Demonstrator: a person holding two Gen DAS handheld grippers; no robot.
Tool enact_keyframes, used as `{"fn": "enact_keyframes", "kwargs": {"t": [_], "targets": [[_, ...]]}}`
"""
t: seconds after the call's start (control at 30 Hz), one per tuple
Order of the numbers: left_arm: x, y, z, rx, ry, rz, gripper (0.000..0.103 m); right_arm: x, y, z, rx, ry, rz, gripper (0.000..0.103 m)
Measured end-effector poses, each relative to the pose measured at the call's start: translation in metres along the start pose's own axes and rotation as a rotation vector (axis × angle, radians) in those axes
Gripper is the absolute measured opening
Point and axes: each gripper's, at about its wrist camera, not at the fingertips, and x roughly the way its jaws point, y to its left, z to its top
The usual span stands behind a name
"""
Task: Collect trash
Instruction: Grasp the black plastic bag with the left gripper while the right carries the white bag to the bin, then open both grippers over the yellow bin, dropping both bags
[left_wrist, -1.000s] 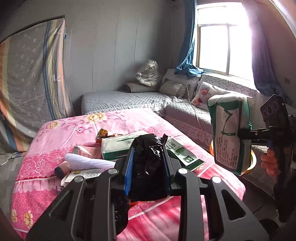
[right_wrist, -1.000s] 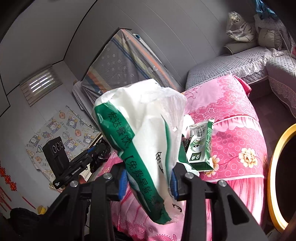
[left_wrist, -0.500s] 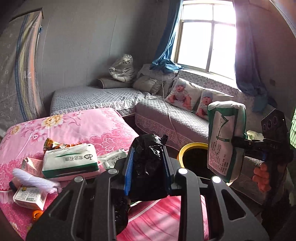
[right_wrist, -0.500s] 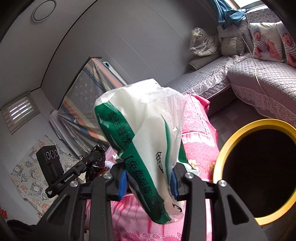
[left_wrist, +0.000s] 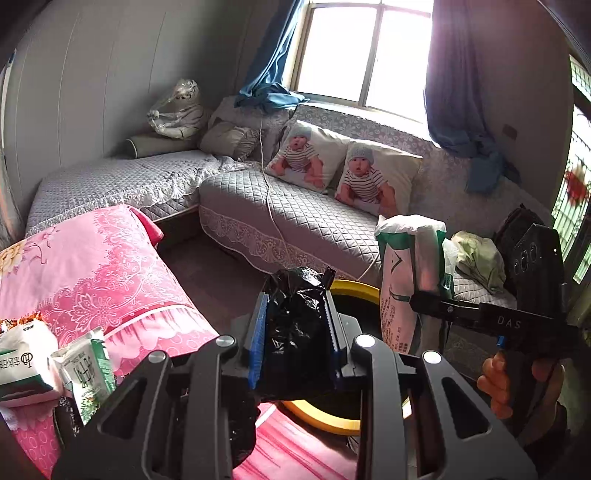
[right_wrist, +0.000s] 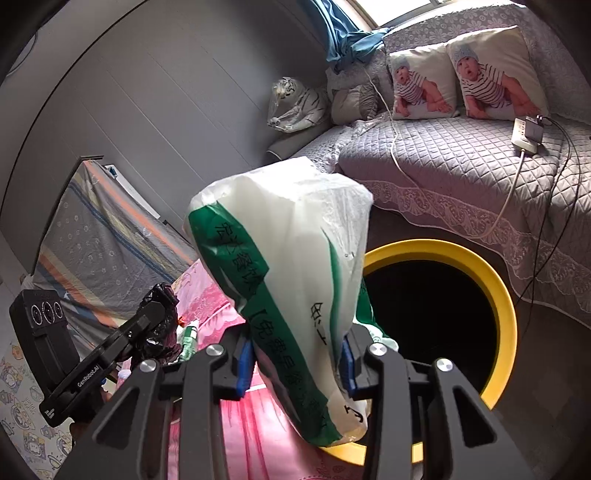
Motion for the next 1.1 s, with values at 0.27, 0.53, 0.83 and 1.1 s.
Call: {"fn": "enact_keyframes", "kwargs": {"t": [0.27, 0.53, 0.83, 1.1], "targets": [[0.065, -0.018, -0.006, -0.016, 0.09, -0.012, 0.026, 0.016, -0.04, -0.005, 0.092, 0.028, -0.071, 0.034], [0.095, -0.021, -0.008, -0.06, 0.119, -0.041, 0.027, 0.029, -0.067, 0.002, 0.156, 0.062, -0.116, 0.035], [0.074, -0.008, -0.006, -0.139, 0.063, -0.031, 0.083, 0.019, -0.073, 0.009, 0.188, 0.023, -0.198, 0.06], [0.006, 0.012, -0.004, -0.19, -0.091, 0.059, 0.092, -0.016, -0.057, 0.006, 0.132, -0.069, -0.224, 0.068]]}}
